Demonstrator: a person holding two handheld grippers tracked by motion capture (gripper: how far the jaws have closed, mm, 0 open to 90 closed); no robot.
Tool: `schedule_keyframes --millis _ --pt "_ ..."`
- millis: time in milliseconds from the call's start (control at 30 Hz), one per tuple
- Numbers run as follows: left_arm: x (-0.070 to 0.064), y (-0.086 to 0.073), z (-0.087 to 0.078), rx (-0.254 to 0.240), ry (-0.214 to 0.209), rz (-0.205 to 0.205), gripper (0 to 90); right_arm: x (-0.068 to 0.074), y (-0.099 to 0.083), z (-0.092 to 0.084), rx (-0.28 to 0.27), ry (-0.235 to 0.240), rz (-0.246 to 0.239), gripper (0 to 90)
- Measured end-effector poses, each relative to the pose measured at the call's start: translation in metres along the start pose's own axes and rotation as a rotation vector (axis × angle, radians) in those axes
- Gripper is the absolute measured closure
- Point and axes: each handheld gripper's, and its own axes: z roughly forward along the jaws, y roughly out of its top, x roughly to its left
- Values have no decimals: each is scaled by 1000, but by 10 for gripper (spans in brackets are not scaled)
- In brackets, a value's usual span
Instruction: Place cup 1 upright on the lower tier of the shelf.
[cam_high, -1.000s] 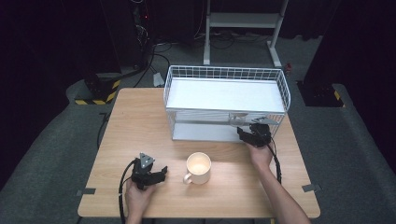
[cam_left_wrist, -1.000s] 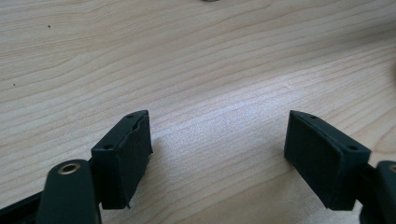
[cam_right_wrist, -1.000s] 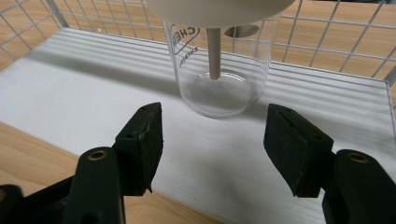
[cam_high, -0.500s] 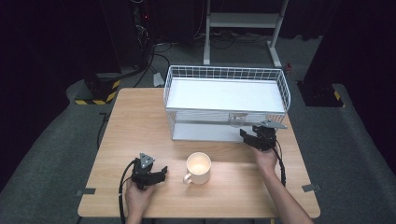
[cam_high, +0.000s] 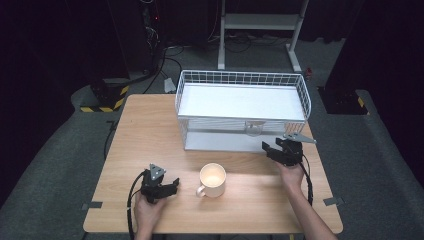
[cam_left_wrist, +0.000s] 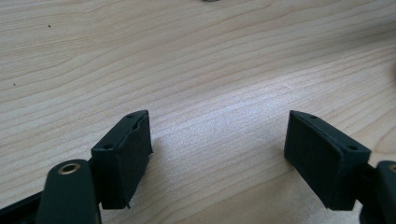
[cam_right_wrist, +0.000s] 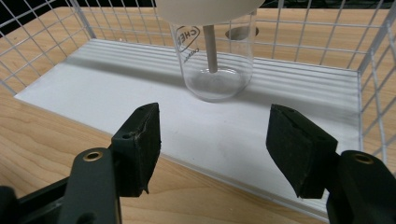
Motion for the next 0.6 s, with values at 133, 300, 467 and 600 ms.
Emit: schedule_keyframes --millis 133,300,467,600 --pt "0 0 0 0 0 -1 233 -2 -3 -5 -10 1 -1 357" --pt "0 0 0 0 0 -1 233 -4 -7 -11 -15 5 0 356" --pt "0 0 0 0 0 -1 233 -4 -9 -16 -19 9 -13 354" --pt "0 0 0 1 0 0 233 -3 -12 -22 -23 9 -21 354"
